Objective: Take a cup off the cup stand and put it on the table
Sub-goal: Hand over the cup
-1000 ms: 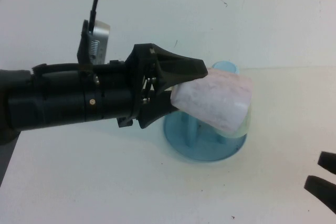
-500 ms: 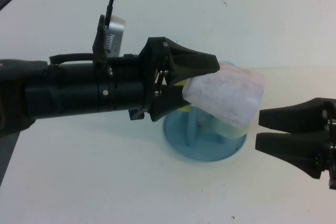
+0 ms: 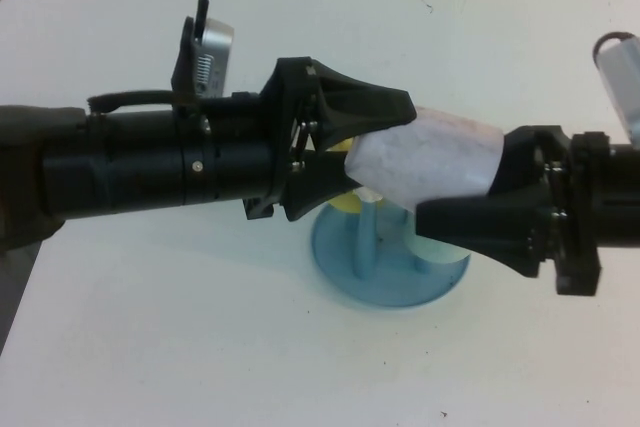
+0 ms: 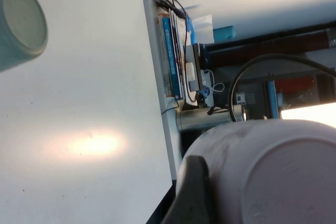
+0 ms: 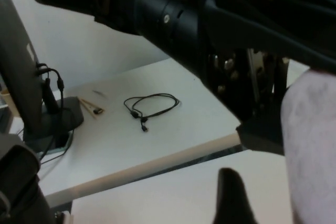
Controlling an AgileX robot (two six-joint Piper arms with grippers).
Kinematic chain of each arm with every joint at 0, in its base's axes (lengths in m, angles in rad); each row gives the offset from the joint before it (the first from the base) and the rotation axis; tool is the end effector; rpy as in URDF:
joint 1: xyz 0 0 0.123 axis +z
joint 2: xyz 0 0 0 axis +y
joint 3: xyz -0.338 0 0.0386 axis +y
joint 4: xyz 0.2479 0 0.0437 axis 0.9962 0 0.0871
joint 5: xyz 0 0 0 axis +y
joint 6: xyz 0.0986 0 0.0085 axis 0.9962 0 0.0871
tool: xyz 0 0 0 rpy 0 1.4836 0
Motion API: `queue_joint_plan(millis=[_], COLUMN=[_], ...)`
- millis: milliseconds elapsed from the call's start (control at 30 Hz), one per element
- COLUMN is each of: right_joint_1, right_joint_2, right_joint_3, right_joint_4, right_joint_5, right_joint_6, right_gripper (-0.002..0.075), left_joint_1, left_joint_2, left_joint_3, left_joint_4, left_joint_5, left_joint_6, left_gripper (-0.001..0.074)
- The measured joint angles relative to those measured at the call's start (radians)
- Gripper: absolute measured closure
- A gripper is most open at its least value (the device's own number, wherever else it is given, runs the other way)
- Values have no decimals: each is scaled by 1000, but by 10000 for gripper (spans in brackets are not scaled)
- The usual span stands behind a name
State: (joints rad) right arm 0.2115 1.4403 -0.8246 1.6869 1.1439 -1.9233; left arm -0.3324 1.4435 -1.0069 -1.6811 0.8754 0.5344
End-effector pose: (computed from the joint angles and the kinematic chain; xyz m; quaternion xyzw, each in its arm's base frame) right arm 0.2378 0.1426 0.3441 -0.4160 0.6211 0.4603 0.4788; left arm 0.2597 -0.1696 0.3841 -0.0614 0.7525 -0.6308 0.1793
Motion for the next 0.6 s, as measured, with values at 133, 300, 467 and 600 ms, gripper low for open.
queue_joint_plan(millis=[133,300,467,600], right_joint_1=[51,73,73,73], right_joint_2=[2,4,7,7], right_joint_3=[-38,-39,-41,-41], right_joint_4=[0,-2,0,0], right_joint_5=[-93,-126,-134,-134], right_joint_6=[44,65,69,69], right_gripper=[397,634,659,659], left_joint_1=[0,4,6,6], left_joint_2=[0,0,0,0], left_joint_3=[0,0,0,0], left_joint_4=[-2,-7,-7,-9], left_joint_5=[-8,-17,-17,-17], left_joint_6=[0,1,4,30], left_gripper=[187,187,187,186])
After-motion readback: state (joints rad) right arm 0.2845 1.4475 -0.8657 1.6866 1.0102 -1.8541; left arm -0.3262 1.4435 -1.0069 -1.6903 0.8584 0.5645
